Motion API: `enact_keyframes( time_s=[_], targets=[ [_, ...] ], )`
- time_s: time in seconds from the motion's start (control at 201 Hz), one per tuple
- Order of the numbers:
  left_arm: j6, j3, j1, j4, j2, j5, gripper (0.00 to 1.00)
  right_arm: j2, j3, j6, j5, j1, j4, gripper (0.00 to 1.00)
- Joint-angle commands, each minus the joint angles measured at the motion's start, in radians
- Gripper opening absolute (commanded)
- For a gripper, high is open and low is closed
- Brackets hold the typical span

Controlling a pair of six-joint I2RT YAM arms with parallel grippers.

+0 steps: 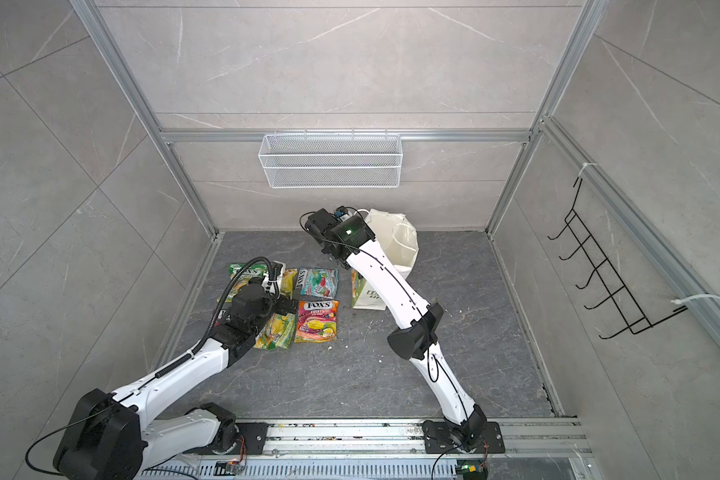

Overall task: Take the snacks out of the paper bag
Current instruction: 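Set the white bag upright on the floor with the right gripper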

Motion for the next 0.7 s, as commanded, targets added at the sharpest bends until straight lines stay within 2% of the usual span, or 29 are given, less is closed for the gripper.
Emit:
enact_keyframes(
  time_s=[0.0,0.134,0.299,0.338,0.428,0.637,0.692],
  targets=[
    [0.001,0.013,-0.002,0.032,0.001,-0.002,1.00,0.023,-0.016,-0.017,0.023,-0.008,-0.016,0.00],
    [-0.002,0.017,-0.003,0.029,0.005,0.001,1.00,0.062,-0.007,-0.023,-0.018,-0.008,0.001,0.00],
    [0.002,0.012,-0.002,0.020,-0.002,-0.007,1.00,0.118,0.022,-0.021,-0.054,-0.007,0.004,0.05],
    [0.004,0.012,-0.002,0.020,-0.003,-0.010,1.00,0.126,0.029,-0.015,-0.057,-0.005,0.004,0.11],
    [0.004,0.012,-0.002,0.019,-0.002,-0.010,1.00,0.130,0.039,-0.013,-0.071,-0.001,0.009,0.35],
    [-0.001,0.029,-0.002,0.030,0.025,0.001,1.00,0.069,0.064,-0.017,-0.136,0.004,0.052,0.55],
    [0.000,0.033,-0.002,0.036,0.028,0.002,1.00,0.031,0.061,-0.023,-0.167,0.005,0.069,0.65]
  ],
)
